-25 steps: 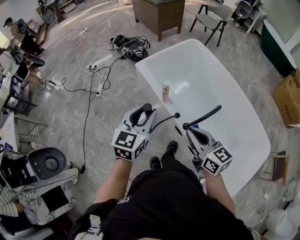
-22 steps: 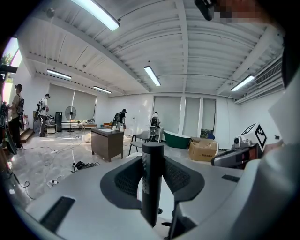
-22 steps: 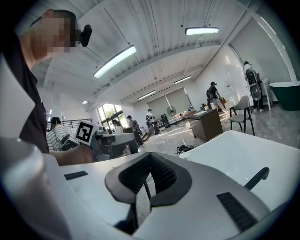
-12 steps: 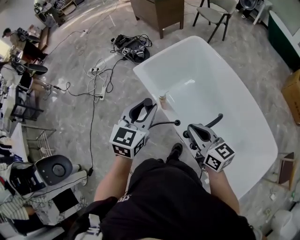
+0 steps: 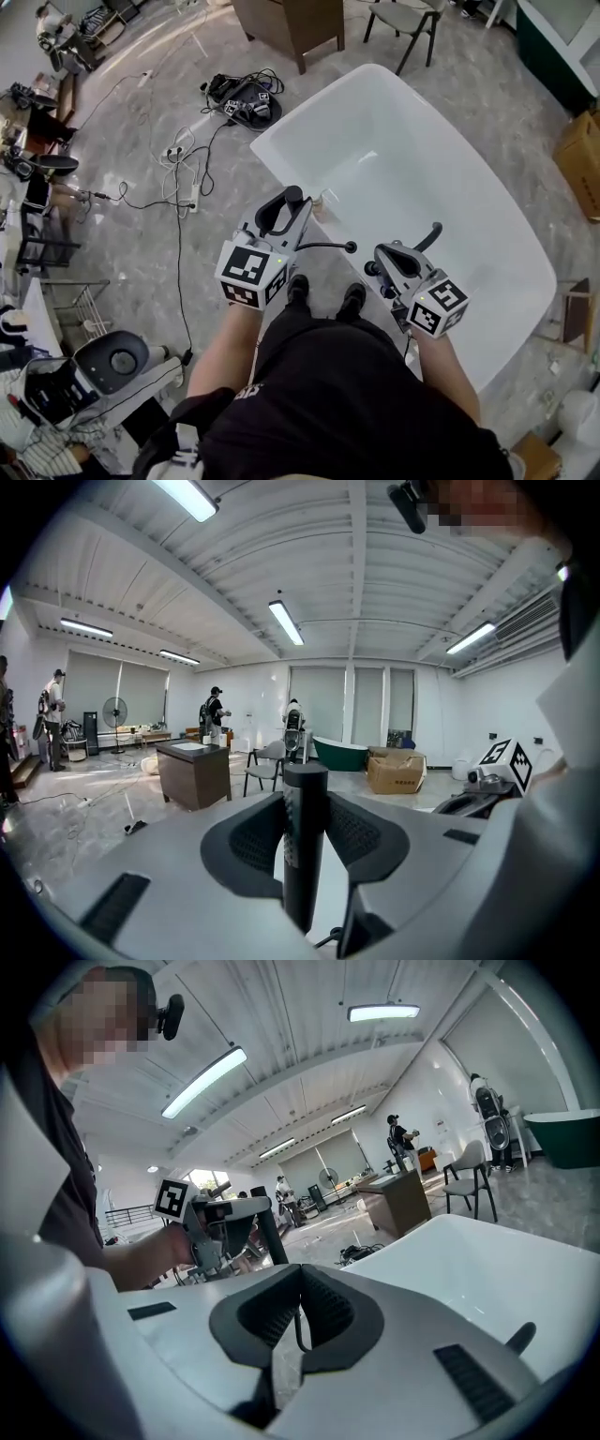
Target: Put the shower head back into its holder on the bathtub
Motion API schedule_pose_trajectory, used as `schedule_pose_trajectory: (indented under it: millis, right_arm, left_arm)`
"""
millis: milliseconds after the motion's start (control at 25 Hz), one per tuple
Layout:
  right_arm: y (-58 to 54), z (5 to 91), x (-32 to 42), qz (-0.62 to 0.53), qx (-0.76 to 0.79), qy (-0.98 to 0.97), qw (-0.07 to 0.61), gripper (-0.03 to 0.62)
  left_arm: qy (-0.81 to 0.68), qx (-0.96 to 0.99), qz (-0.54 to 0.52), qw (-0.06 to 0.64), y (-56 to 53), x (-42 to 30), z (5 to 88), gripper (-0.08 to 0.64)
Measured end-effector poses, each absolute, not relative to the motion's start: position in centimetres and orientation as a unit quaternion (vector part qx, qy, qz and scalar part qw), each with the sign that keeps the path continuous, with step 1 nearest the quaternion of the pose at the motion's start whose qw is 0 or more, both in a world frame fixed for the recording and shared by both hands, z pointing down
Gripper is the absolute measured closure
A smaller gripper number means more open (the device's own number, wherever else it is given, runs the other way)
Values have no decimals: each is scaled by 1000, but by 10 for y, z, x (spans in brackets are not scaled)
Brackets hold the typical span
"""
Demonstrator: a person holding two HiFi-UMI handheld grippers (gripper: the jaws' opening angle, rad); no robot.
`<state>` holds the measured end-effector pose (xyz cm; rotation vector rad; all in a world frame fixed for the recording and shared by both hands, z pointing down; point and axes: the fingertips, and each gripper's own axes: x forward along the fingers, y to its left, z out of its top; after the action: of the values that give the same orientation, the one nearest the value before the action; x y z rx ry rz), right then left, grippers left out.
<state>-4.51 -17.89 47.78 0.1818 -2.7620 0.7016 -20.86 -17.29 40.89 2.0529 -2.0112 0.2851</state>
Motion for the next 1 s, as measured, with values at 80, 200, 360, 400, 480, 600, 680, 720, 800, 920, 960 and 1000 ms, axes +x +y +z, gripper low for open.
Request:
schedule_pose_trajectory:
  millis: [80,200,360,400,480,600,680,720,800,920,960,1000]
  right_arm:
    - [-178,474,-55,243,82,-957,135,577]
    - [-174,473,-69,243,111,-955,127,577]
    - [-164,469,-77,240,143,-953,116,577]
    - [-162,469,-76,239,152,-952,113,577]
    - [-159,467,-71,237,173,-950,110,577]
    - [-156,464,-60,235,212,-943,98,577]
    - [-154,462,-56,233,235,-940,86,577]
    - [-152,462,-54,233,246,-937,81,577]
    - [-148,462,-50,235,266,-932,72,577]
    - [-142,459,-42,241,294,-923,64,577]
    - [-141,458,-40,241,299,-921,63,577]
    - [-140,457,-41,239,302,-921,61,577]
  left_arm:
    - [-670,726,96,122,-182,-210,406,416]
    - [-628,767,83,106,-193,-200,394,416]
    - [-579,809,68,77,-206,-189,374,416]
    - [-571,815,69,68,-209,-187,370,416]
    - [-557,826,71,54,-214,-184,362,416]
    - [-531,844,65,40,-215,-177,347,416]
    - [-512,857,58,31,-214,-174,337,416]
    - [-503,862,54,25,-213,-173,331,416]
    - [-488,872,49,11,-211,-170,318,416]
    - [-469,882,51,-7,-208,-161,302,416]
    - [-463,884,53,-8,-207,-159,301,416]
    - [-459,887,55,-8,-207,-158,300,416]
